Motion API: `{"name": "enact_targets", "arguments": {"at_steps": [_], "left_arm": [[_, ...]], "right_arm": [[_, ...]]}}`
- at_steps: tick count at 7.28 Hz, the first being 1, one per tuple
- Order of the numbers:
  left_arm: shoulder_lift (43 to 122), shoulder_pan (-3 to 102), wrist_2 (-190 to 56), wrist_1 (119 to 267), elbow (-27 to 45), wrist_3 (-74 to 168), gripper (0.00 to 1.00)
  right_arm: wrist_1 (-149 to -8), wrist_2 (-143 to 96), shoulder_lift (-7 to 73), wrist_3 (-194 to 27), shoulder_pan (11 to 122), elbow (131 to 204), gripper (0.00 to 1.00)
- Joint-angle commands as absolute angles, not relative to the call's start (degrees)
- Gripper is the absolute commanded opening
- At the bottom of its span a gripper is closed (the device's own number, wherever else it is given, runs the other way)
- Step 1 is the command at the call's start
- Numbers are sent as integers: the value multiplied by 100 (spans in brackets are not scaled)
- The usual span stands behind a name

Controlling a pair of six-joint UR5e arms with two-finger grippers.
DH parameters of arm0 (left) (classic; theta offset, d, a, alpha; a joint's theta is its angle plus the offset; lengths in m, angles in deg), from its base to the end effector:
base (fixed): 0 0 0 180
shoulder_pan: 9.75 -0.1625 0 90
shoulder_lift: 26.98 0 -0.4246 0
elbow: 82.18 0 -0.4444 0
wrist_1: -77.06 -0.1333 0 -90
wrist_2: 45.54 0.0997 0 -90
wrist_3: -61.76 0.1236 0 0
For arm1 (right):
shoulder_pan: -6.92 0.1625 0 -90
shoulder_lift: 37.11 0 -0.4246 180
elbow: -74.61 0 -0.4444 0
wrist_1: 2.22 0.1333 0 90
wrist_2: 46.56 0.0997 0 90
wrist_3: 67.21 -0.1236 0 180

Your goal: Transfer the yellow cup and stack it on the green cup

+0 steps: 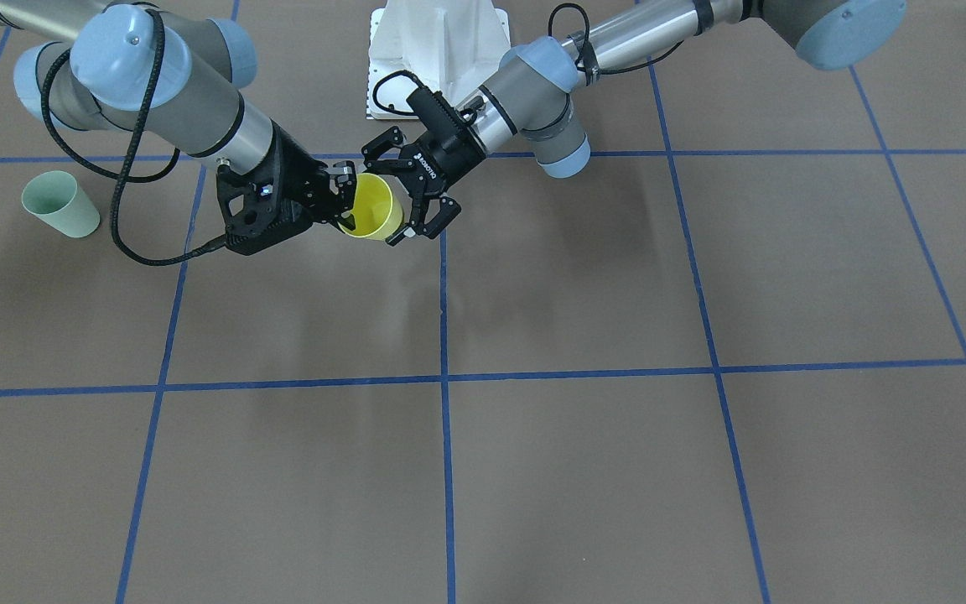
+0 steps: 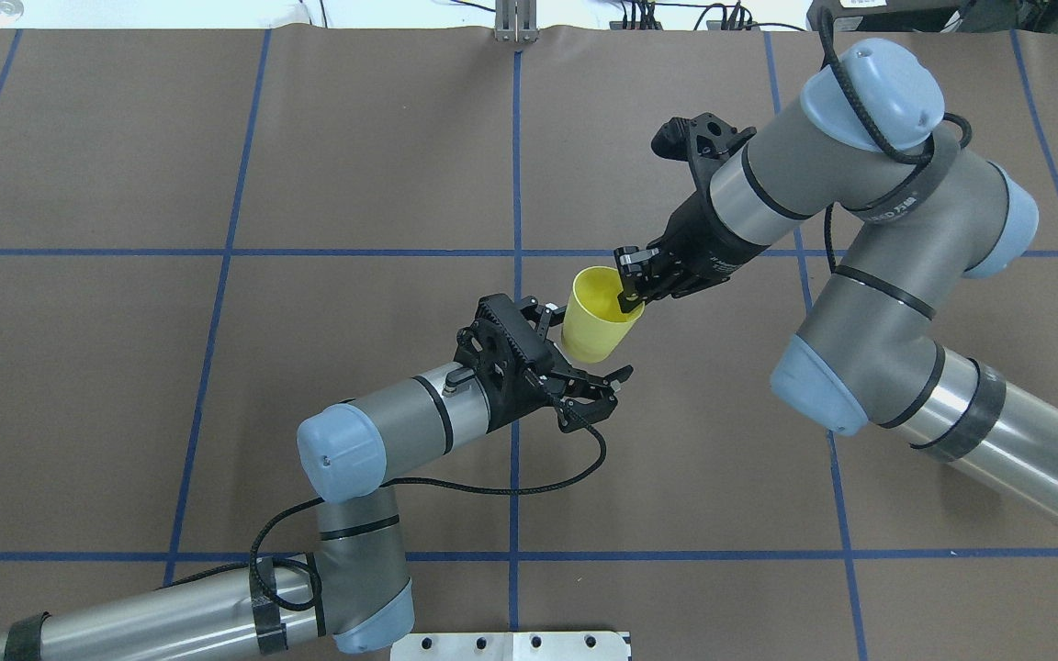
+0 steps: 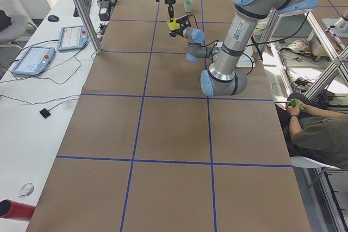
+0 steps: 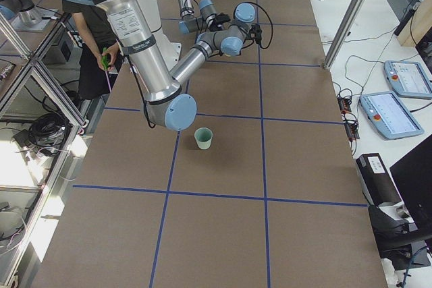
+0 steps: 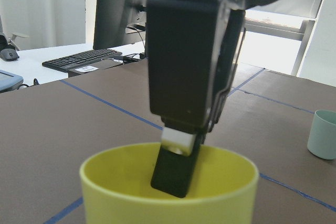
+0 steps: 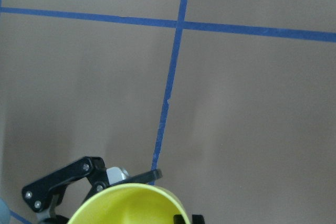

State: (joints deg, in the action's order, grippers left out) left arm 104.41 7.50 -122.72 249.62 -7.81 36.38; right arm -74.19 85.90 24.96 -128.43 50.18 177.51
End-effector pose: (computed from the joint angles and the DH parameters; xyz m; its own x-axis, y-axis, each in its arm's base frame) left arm 0.6820 -0.3801 0.1554 0.3143 0.8249 -0.4699 0.4814 0.2881 0.8278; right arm -0.4499 -0.4919 0.2089 0.3709 -0.1387 0.9183 0.1070 0.9886 0.1061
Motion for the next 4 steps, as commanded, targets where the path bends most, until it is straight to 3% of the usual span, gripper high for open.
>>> {"name": "enact_targets", "arguments": {"at_steps": [1, 4], "left_arm": [[10442, 757, -12271, 24968, -774, 3637, 100], [10416, 766, -12010, 24986, -783, 3610, 100]], "right_arm": [[-7420, 8606, 3080, -12864, 5243, 18130, 0], [-7464, 8607, 4658, -12855, 6452, 18648, 0]]}}
